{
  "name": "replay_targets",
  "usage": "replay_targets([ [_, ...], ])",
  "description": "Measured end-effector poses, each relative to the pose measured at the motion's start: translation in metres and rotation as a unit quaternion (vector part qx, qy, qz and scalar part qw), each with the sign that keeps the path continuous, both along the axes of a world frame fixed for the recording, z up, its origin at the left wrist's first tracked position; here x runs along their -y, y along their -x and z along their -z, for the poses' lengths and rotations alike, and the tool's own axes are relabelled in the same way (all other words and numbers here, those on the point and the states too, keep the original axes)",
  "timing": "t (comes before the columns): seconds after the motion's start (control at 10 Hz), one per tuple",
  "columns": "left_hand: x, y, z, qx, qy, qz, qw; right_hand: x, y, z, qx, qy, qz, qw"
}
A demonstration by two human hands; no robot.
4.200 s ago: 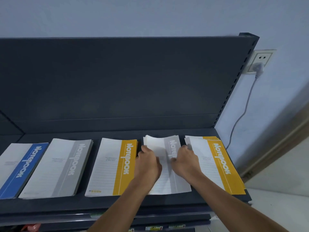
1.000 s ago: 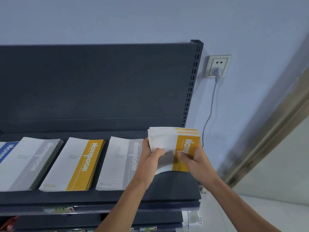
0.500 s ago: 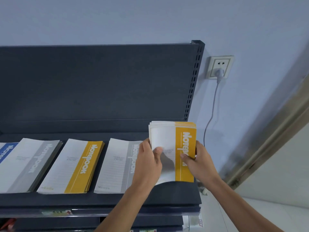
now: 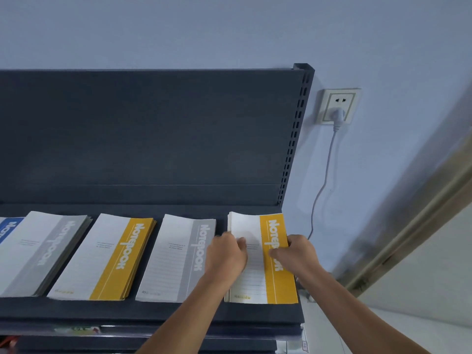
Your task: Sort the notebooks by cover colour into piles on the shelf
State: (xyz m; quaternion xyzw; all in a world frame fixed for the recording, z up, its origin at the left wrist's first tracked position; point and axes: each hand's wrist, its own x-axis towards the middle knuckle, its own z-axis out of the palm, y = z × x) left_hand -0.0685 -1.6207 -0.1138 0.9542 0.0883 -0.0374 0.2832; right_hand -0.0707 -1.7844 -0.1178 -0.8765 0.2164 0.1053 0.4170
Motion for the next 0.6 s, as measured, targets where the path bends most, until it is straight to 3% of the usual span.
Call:
replay_targets([
  [0.5, 0.008, 0.006, 0.004, 0.031, -0.049, 0.032, 0.998, -0.001, -0.004, 0.014, -0.022, 0.022, 0.004, 1.000],
  [0.6, 0.006, 0.012, -0.004, 0.064, -0.042, 0.032, 0.997, -0.003, -0.004, 0.004, -0.019, 0.069, 0.006, 0.997],
])
